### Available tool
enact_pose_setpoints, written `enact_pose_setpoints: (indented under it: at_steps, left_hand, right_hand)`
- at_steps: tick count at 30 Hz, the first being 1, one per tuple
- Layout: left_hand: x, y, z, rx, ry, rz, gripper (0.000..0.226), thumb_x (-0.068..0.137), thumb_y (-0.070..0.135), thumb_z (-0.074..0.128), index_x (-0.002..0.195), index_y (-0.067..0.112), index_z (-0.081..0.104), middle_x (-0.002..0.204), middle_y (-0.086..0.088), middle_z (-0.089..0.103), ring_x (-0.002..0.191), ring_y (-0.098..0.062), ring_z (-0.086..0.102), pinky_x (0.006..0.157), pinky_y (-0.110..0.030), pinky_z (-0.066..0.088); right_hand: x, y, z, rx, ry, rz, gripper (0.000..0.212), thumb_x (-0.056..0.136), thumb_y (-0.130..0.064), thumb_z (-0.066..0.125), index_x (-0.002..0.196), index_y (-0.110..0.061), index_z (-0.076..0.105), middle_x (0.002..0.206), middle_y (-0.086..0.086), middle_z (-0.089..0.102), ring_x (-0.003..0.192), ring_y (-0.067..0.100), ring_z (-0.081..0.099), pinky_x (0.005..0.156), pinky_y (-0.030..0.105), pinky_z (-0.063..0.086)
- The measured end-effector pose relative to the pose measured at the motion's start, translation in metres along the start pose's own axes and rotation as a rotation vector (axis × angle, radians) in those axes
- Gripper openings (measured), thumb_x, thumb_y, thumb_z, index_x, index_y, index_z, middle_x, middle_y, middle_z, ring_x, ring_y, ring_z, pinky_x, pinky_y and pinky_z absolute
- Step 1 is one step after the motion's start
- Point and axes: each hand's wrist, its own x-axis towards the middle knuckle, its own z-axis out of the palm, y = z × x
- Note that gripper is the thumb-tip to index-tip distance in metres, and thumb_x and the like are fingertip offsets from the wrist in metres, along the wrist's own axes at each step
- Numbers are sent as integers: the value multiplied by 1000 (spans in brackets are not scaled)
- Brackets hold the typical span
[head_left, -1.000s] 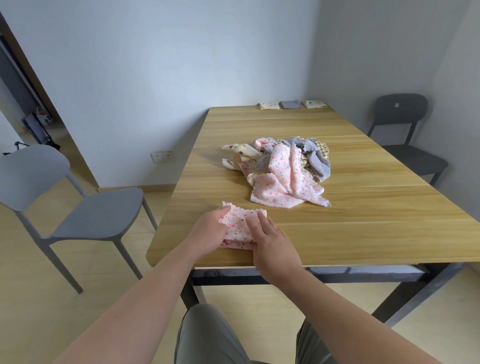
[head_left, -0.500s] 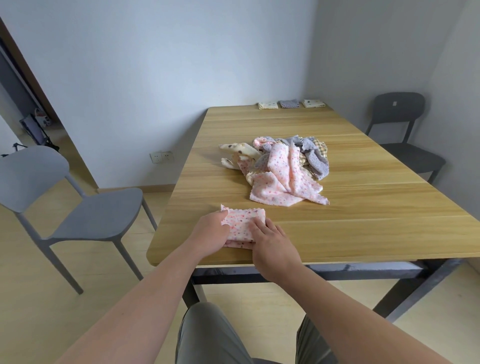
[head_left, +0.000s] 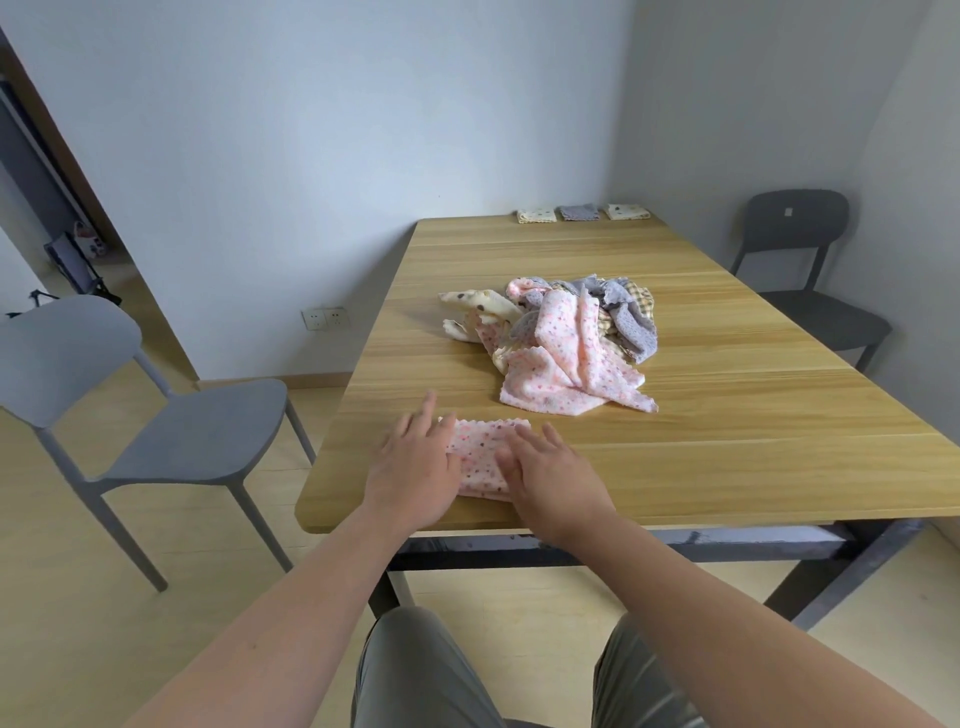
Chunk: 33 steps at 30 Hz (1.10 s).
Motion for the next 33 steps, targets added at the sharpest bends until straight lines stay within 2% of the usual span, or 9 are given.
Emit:
enact_pose_setpoints:
  at_steps: [2,4,7,15,19,22,27,30,33]
  left_hand:
    - [0,-2,5,-14,-13,123,54,109,36,29,161,26,20,170,5,2,156,-19,5,124,-42,12]
    - [0,-5,13,13,-109,209,56,110,42,18,163,26,10,170,8,-4,156,-13,-5,126,-38,3]
    - [3,-10,21,58,-262,207,58,109,46,10,162,27,-6,168,11,-16,153,-9,-20,126,-39,-8]
    - [9,-8,17,85,-318,201,61,109,48,10,161,25,-9,167,9,-18,152,-9,-22,126,-44,-9]
    - [13,-4,16,84,-248,202,59,109,45,11,162,24,-6,168,8,-13,153,-9,-18,126,-43,-9]
    - [12,-1,14,106,-327,214,60,109,47,10,162,24,-6,169,8,-13,154,-12,-17,126,-46,-7]
    - [28,8,-1,5,-122,166,53,109,33,24,161,21,21,166,4,27,154,-14,18,127,-43,10]
    - [47,8,2,-135,-155,153,51,108,23,36,159,22,29,164,5,31,151,-14,25,125,-39,20]
    - [73,4,3,-218,-230,154,62,98,10,48,157,26,35,158,8,40,147,-15,32,120,-36,31]
  right_hand:
    - [8,2,-4,-13,28,-3,58,109,-46,14,161,-21,21,169,-3,13,156,20,1,125,38,11]
    - [14,7,-3,-93,-81,-30,57,110,-43,13,162,-21,10,170,-4,2,156,17,-7,126,41,5]
    - [18,13,-3,-193,-222,-33,58,109,-43,9,162,-22,-4,169,-5,-8,155,18,-12,124,46,-4]
    - [18,13,-8,-200,-248,-27,60,108,-45,9,161,-22,-7,168,-6,-13,154,16,-15,124,51,-9]
    - [17,10,-5,-205,-243,-40,59,109,-44,9,161,-22,-9,167,-7,-17,153,17,-20,123,52,-11]
    - [15,9,-3,-199,-238,-23,60,109,-44,10,161,-21,-9,168,-5,-16,153,17,-19,123,51,-12]
    - [7,6,-3,-202,-86,169,72,103,-58,19,160,-14,19,169,9,12,156,33,-3,125,55,3]
    - [9,6,2,-173,-3,76,62,105,-52,24,155,-17,35,164,5,28,156,32,6,124,52,12]
    - [27,12,-1,-8,50,63,42,101,-45,45,133,-20,55,134,4,55,135,33,43,105,42,37]
